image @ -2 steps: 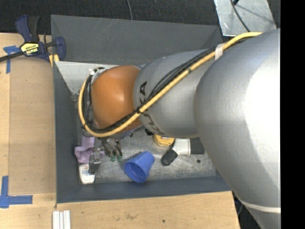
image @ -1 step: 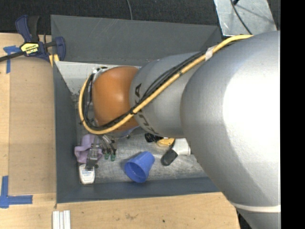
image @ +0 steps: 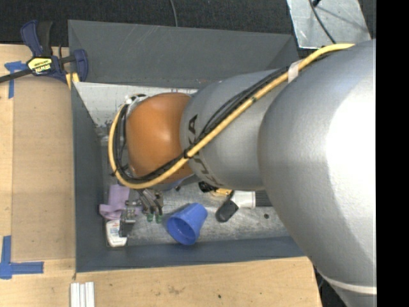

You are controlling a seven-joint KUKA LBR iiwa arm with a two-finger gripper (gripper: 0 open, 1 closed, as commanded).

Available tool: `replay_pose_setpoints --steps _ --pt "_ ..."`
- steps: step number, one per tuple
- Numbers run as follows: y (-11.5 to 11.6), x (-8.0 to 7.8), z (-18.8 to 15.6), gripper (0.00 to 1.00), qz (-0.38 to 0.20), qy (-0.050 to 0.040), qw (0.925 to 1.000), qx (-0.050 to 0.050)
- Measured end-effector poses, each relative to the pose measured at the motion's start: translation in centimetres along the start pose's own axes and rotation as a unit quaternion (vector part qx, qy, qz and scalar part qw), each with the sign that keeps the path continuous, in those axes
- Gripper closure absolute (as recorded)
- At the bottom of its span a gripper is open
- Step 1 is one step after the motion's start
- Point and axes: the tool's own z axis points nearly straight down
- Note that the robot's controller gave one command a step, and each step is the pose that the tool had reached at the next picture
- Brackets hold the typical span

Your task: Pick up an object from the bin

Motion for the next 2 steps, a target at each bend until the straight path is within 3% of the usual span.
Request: replay_pose_setpoints --steps 1,2 --pt "0.33 -0.48 4.17 0.0 0.153 -0.0027 0.9882 -0.003" --pt "0.42 0.15 4.75 1.0 0.117 -0.0033 0.9931 -0.008"
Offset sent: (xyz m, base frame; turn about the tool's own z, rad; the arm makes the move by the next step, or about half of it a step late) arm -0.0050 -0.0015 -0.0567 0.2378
